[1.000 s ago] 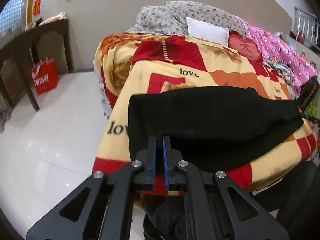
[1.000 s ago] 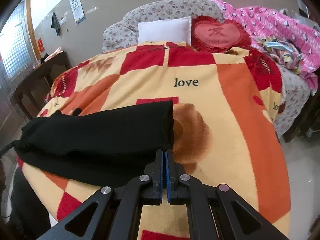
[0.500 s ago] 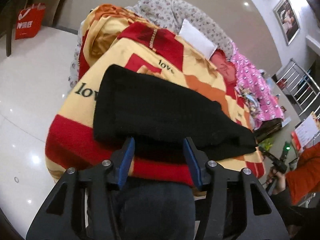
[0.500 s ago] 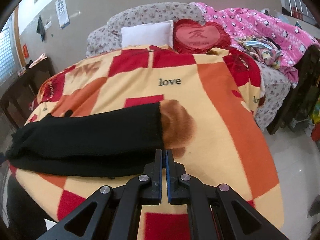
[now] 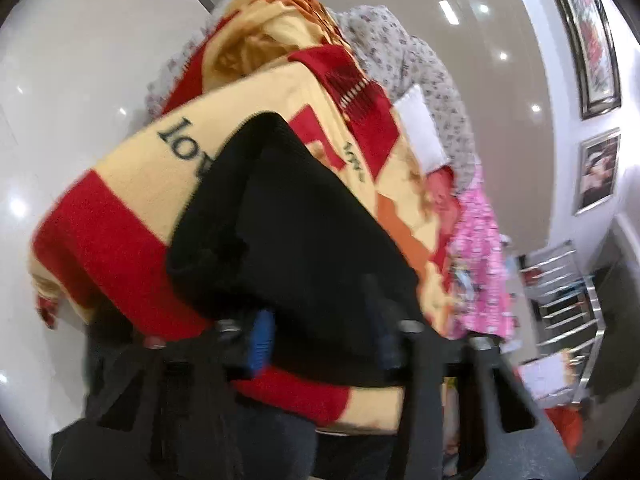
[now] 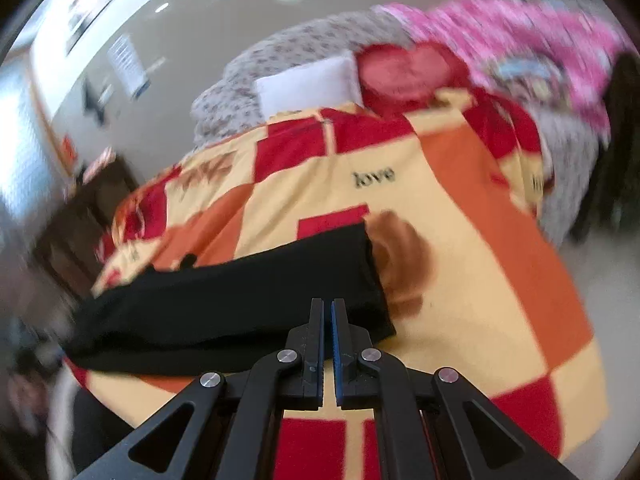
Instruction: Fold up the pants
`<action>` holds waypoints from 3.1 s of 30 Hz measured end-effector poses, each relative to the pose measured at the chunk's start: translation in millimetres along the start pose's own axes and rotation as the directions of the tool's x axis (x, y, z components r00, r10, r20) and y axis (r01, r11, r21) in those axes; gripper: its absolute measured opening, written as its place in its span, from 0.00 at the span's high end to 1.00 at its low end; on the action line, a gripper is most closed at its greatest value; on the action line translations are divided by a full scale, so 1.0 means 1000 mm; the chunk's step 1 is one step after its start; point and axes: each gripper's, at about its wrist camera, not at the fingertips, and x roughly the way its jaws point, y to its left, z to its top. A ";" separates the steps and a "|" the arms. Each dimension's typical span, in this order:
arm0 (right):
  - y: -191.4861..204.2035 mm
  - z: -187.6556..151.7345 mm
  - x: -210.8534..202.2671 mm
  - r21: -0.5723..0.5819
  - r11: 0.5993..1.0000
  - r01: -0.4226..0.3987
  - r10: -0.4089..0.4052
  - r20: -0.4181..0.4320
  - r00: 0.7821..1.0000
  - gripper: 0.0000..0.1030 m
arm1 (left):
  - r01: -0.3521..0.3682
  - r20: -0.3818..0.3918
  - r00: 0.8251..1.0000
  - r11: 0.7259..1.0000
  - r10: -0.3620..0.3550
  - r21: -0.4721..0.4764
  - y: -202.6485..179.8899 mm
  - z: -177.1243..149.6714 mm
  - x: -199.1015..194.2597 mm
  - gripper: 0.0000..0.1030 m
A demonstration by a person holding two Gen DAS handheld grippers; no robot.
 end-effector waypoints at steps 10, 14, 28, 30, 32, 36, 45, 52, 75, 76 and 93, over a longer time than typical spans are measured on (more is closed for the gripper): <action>-0.067 -0.010 0.013 0.502 0.854 -0.135 0.156 -0.001 0.988 0.73 | -0.249 0.078 0.968 0.924 0.237 0.292 -0.036 -0.020 0.011 0.86; -0.063 -0.009 0.029 0.508 0.850 -0.139 0.193 -0.056 0.980 0.69 | -0.272 0.097 0.962 0.912 0.254 0.308 -0.036 -0.021 0.013 0.86; -0.065 -0.007 0.016 0.557 0.790 -0.258 0.274 0.056 0.960 0.69 | -0.261 0.086 0.965 0.919 0.246 0.294 -0.034 -0.020 0.014 0.86; -0.063 -0.007 0.029 0.572 0.779 -0.257 0.300 0.020 0.954 0.69 | -0.262 0.087 0.965 0.918 0.248 0.298 -0.035 -0.020 0.013 0.86; -0.063 -0.009 0.041 0.590 0.774 -0.229 0.288 -0.007 0.957 0.69 | -0.265 0.085 0.964 0.915 0.251 0.304 -0.035 -0.020 0.014 0.86; -0.063 -0.010 0.054 0.600 0.776 -0.193 0.261 -0.028 0.965 0.69 | -0.267 0.086 0.964 0.913 0.252 0.310 -0.037 -0.019 0.012 0.86; -0.029 0.011 0.027 0.314 0.944 -0.103 0.109 -0.003 0.994 0.96 | -0.309 0.193 0.948 0.869 0.252 0.386 -0.054 -0.024 -0.017 0.95; -0.043 -0.005 0.046 0.314 0.948 -0.051 0.084 -0.091 0.992 0.96 | -0.353 0.153 0.935 0.848 0.319 0.395 -0.032 -0.033 -0.001 0.95; -0.025 0.009 -0.001 0.217 0.945 0.243 -0.270 0.105 0.957 0.97 | -0.473 0.262 0.881 0.772 0.395 0.426 -0.031 -0.025 -0.001 0.72; -0.021 0.013 -0.009 0.217 0.938 0.269 -0.300 0.128 0.945 0.97 | -0.492 0.275 0.870 0.762 0.410 0.420 -0.029 -0.024 -0.002 0.72; 0.291 -0.021 0.155 -0.598 0.746 -0.295 0.155 -0.274 0.949 0.97 | -0.444 0.288 0.891 0.539 0.353 0.716 -0.066 -0.064 0.052 0.69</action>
